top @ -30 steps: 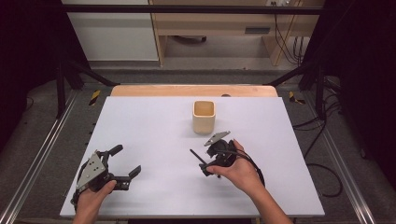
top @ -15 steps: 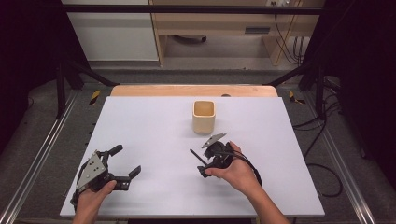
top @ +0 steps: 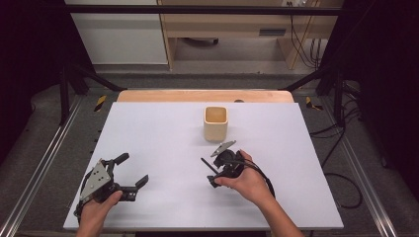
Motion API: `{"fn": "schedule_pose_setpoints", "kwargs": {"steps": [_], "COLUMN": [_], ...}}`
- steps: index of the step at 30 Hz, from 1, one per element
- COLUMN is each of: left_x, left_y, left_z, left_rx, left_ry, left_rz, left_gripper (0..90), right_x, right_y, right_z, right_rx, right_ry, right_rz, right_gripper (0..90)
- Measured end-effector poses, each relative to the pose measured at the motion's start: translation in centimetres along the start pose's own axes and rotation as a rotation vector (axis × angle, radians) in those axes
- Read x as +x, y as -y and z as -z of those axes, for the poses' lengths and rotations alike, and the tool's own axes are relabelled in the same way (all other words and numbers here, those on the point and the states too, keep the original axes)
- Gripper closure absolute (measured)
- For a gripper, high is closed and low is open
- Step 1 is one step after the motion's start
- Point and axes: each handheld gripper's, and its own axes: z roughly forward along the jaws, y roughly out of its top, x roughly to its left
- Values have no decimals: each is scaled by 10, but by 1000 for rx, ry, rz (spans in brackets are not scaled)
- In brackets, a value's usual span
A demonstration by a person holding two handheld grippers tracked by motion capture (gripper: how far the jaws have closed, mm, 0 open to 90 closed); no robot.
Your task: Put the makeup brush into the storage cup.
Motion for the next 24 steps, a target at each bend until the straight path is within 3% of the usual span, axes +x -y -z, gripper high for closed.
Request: {"fn": "schedule_pose_setpoints", "kwargs": {"steps": [9,24], "left_x": [1,1], "left_y": [0,0], "left_z": [0,0], "left_rx": [0,-4], "left_ry": [-3,-1], "left_rz": [2,4], "left_gripper": [5,5], "right_x": [3,-2], "right_y": [-2,7], "right_z": [-9,-8], "right_rx": [24,59], "right_ry": [-11,-9], "right_rz": [13,-17], "right_gripper": [234,440]}}
